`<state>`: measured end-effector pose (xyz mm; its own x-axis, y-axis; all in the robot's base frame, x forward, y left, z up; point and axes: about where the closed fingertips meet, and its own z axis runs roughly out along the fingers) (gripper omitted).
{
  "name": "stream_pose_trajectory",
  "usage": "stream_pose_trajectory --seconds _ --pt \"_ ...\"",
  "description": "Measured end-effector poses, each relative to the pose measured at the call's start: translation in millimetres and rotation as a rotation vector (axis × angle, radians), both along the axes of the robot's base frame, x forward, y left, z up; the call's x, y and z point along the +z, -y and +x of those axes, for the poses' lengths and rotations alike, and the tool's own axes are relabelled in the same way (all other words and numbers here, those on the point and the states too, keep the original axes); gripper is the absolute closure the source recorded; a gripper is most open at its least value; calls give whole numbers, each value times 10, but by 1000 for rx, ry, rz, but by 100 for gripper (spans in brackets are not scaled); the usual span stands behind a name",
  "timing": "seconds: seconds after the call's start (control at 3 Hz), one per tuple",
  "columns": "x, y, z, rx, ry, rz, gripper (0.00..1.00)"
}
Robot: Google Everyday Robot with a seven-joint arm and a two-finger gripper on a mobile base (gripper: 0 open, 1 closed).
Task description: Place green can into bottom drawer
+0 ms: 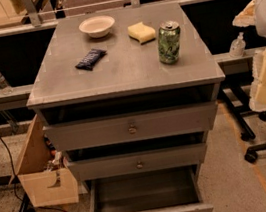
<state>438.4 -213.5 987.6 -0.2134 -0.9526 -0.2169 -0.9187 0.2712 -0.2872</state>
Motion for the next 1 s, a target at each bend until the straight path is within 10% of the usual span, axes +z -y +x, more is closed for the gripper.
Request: stream_pose_trajectory --seconds 0.67,1.0 --pt "-65 -21 53 -35 26 78 0" --pt "-193 -158 516 -96 80 316 0"
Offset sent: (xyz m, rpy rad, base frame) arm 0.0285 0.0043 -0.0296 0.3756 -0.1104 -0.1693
